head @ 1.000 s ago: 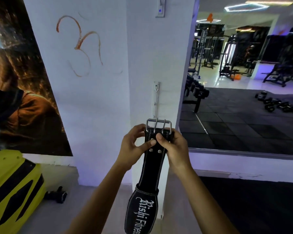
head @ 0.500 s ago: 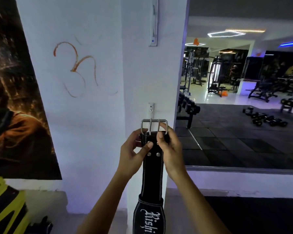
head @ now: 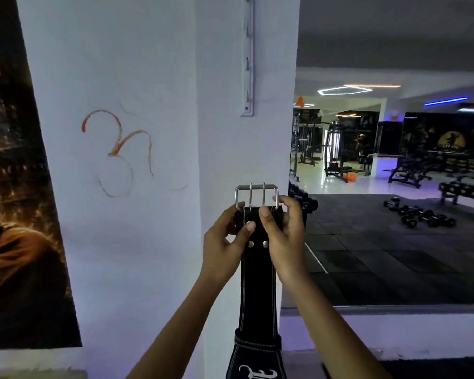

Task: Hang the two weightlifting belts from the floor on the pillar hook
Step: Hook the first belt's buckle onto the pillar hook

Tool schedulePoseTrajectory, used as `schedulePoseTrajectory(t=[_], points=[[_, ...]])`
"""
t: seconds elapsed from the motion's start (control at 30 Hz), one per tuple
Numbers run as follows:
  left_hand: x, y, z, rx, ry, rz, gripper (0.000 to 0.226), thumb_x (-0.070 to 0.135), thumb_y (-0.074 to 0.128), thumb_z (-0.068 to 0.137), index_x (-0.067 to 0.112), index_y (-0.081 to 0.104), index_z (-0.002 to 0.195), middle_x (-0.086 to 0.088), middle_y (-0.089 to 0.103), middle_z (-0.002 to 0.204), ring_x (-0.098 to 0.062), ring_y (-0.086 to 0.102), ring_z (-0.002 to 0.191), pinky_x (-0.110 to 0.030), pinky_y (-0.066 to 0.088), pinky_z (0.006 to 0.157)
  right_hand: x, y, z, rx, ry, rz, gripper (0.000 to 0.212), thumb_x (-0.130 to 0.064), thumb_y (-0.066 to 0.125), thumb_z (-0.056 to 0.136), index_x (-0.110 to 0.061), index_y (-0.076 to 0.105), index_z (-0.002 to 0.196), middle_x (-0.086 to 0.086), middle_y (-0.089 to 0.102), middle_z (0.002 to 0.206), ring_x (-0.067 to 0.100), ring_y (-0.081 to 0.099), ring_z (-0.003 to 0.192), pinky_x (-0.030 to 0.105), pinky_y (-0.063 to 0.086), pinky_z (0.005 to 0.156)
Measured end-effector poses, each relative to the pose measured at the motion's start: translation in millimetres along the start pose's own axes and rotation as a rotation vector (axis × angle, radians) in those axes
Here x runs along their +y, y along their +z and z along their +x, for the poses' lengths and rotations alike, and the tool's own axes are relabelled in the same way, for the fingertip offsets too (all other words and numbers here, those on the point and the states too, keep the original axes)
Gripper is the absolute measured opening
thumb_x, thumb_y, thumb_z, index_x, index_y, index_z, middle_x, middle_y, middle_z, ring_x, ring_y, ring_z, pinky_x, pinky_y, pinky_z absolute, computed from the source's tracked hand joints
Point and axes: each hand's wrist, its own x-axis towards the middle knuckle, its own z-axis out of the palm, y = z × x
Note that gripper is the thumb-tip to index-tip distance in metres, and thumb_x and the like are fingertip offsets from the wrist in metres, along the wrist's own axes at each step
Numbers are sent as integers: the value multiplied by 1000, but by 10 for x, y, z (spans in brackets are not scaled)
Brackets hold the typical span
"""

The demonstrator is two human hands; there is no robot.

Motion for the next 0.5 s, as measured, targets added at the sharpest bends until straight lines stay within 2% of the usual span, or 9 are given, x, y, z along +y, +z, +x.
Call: schedulePoseTrajectory(t=[0.07,0.13,0.2,0.27,0.37,0.43,0.5], points=[[6,61,235,4,25,-4,37,16,67,91,19,61,128,3,73,106,-10,71,89,-23,58,70,5,24,237,10,-39,-3,31,-30,68,89,-23,51,114,5,64,94,-1,60,78,9,45,71],[19,139,491,15,62,-20,35,13,66,92,20,61,126,7,72,103,-4,70,86,-18,55,68,25,49,508,12,-65,-3,30,-31,67,91,-22,51,114,13,64,97,7,60,77,10,45,67],[54,188,732,15,96,-13,33,14,65,93,25,61,124,11,71,101,0,69,84,-16,54,70,35,95,750,-4,-81,-22,31,-38,65,91,-24,50,115,13,64,95,12,59,75,15,45,64],[71,241,953,45,119,7,31,19,64,93,32,61,121,9,73,101,-4,70,87,-24,57,77,14,145,1001,-1,-114,-40,30,-41,65,91,-28,49,112,14,66,94,17,62,77,21,45,65],[113,309,1390,91,123,17,29,26,62,91,30,64,119,0,75,99,-15,72,90,-41,58,85,-30,247,1470,7,-166,-32,27,-38,66,91,-29,49,111,11,70,91,24,67,80,31,52,69],[167,336,1695,125,120,16,25,25,62,92,27,66,116,-4,76,92,-19,73,86,-45,58,85,-87,346,1774,1,-194,-20,26,-36,66,92,-25,51,111,1,67,82,17,65,72,31,52,68],[211,362,1979,159,125,9,19,24,60,94,24,67,112,-8,75,86,-22,73,81,-46,58,83,-108,447,2068,4,-226,-13,25,-34,66,92,-22,53,110,-5,63,76,4,60,62,23,50,62]])
